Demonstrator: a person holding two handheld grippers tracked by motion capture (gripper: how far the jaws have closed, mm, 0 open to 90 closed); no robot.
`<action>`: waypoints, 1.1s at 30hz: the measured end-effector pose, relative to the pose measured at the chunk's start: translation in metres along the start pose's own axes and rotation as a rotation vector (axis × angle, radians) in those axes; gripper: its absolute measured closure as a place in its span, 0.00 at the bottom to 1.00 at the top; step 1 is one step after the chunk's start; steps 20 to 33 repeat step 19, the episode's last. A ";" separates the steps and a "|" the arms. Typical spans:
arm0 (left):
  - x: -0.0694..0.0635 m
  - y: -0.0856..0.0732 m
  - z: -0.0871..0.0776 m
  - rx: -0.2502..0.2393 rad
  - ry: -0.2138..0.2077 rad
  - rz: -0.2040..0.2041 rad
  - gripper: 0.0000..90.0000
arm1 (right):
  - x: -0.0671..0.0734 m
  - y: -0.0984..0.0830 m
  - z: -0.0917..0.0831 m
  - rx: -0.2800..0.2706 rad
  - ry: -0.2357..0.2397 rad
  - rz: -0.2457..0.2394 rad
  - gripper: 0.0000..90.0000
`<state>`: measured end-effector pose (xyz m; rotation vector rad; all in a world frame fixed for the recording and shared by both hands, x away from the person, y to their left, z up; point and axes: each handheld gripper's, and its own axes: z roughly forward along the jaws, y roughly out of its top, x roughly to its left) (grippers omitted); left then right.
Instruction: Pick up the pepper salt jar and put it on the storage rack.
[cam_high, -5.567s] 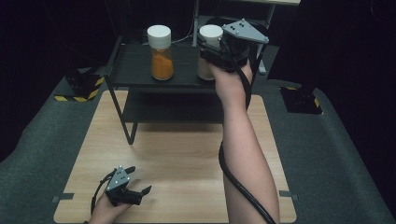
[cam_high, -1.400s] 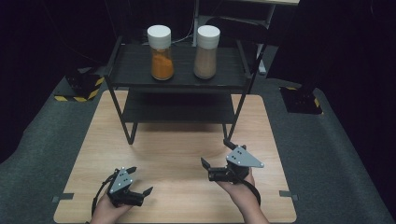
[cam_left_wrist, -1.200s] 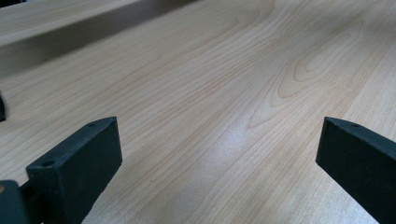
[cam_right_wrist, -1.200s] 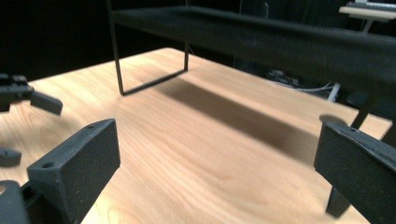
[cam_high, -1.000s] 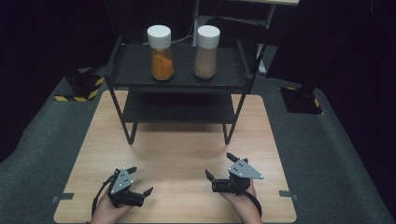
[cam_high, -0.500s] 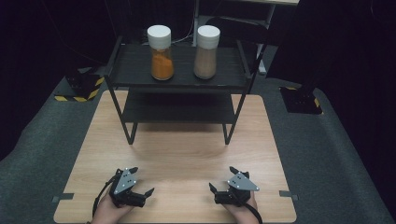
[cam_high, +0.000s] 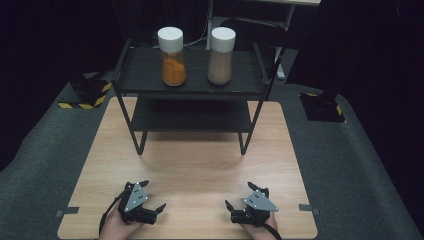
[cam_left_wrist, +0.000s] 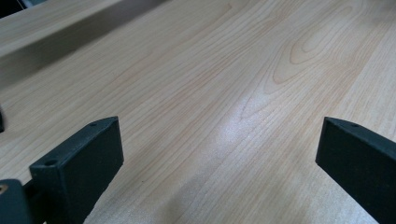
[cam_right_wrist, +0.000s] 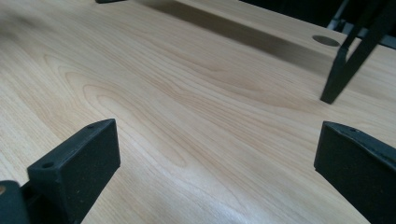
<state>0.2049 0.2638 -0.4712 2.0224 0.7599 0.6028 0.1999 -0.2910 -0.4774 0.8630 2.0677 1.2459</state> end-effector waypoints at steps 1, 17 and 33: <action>0.001 0.000 0.000 0.002 -0.005 -0.003 0.01 | -0.001 -0.001 -0.001 -0.004 -0.001 0.009 0.00; 0.001 0.012 0.012 0.037 -0.022 0.038 0.02 | 0.001 -0.006 -0.006 -0.022 -0.009 0.029 0.00; 0.001 0.012 0.012 0.039 -0.022 0.035 0.02 | -0.001 -0.007 -0.006 -0.027 -0.005 0.043 0.00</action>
